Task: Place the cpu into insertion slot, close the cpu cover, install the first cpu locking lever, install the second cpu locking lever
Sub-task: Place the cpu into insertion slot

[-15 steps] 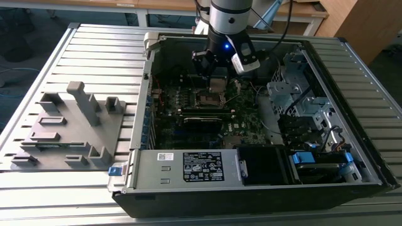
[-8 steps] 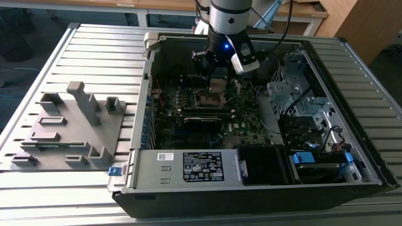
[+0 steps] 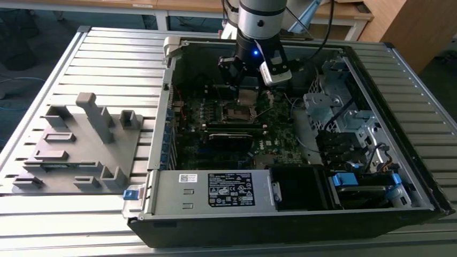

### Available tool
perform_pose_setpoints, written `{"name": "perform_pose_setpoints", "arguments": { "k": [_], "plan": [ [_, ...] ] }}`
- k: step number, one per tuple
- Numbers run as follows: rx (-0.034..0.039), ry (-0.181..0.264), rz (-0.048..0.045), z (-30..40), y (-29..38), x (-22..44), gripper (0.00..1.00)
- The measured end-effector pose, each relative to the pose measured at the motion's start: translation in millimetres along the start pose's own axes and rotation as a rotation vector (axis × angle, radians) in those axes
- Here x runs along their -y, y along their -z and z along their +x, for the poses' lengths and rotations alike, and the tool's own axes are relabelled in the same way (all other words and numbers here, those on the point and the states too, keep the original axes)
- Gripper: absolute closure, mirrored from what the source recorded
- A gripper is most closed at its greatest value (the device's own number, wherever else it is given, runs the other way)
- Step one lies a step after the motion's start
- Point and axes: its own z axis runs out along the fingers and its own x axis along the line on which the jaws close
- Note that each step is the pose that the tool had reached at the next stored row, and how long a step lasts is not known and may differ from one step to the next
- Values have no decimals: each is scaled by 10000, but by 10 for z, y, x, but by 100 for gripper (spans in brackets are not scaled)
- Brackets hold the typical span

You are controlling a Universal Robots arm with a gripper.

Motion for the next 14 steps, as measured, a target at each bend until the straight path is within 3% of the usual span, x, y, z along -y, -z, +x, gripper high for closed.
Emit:
{"name": "perform_pose_setpoints", "arguments": {
  "k": [8, 14],
  "plan": [
    [3, -47, 2, 0, 0, 0, 46],
    [30, -666, 20, 0, -5, 0, 46]
  ]
}}
